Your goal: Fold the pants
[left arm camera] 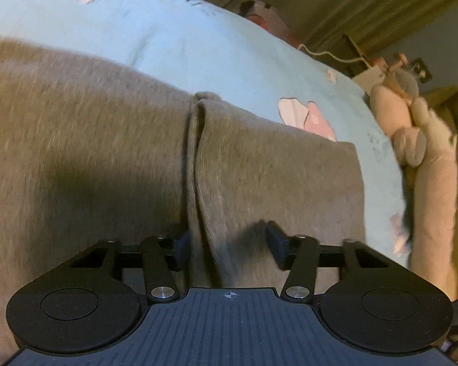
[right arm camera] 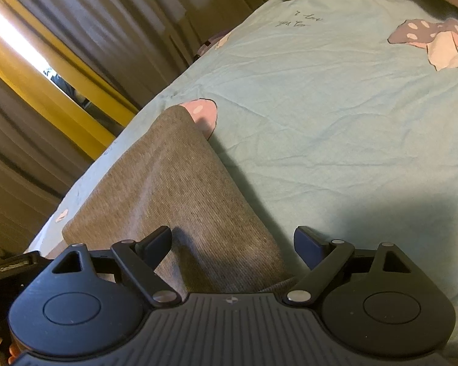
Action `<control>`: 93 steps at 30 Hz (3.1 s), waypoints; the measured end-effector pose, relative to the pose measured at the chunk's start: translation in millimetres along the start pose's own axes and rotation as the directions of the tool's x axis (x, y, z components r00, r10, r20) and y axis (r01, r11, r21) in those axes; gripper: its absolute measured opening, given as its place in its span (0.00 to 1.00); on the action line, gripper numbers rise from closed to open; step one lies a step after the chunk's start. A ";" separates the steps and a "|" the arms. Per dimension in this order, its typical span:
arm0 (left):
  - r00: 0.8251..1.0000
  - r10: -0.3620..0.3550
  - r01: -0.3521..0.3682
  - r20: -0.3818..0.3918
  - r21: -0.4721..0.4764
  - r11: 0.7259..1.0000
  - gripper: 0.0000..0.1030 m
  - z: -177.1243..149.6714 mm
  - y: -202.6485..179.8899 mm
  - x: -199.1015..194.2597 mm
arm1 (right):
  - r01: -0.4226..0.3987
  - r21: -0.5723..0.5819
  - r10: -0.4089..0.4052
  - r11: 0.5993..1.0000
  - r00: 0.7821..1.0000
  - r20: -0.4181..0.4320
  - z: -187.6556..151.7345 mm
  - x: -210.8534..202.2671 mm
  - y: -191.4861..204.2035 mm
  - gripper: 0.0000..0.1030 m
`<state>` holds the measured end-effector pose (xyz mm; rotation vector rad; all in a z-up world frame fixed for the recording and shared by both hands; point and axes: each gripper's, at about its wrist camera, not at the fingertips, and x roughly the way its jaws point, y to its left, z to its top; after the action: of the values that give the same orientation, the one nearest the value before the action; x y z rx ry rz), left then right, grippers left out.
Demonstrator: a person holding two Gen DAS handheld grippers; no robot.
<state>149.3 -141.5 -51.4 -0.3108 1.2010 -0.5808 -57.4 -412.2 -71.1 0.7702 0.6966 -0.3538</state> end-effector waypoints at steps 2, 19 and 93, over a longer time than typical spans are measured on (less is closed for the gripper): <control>0.999 -0.032 0.032 0.004 0.047 0.998 0.18 -1.3 -4.4 -1.5 | -0.003 0.003 0.003 1.000 1.000 0.002 0.1 0.4 -0.4 0.86; 0.994 -0.095 0.099 0.061 -0.075 0.992 0.16 12.2 0.4 -25.2 | -0.150 0.031 0.147 0.988 0.985 0.087 -0.3 -10.7 -5.8 0.90; 0.835 0.453 -0.086 0.313 -0.738 0.669 0.89 -116.1 287.1 -260.7 | 0.014 -0.335 -0.021 0.942 1.000 -0.017 -30.3 18.3 61.8 0.96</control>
<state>51.4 250.9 -36.7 -0.8536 0.9060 0.2707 -24.8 -348.9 -67.5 0.4446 0.7600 -0.2349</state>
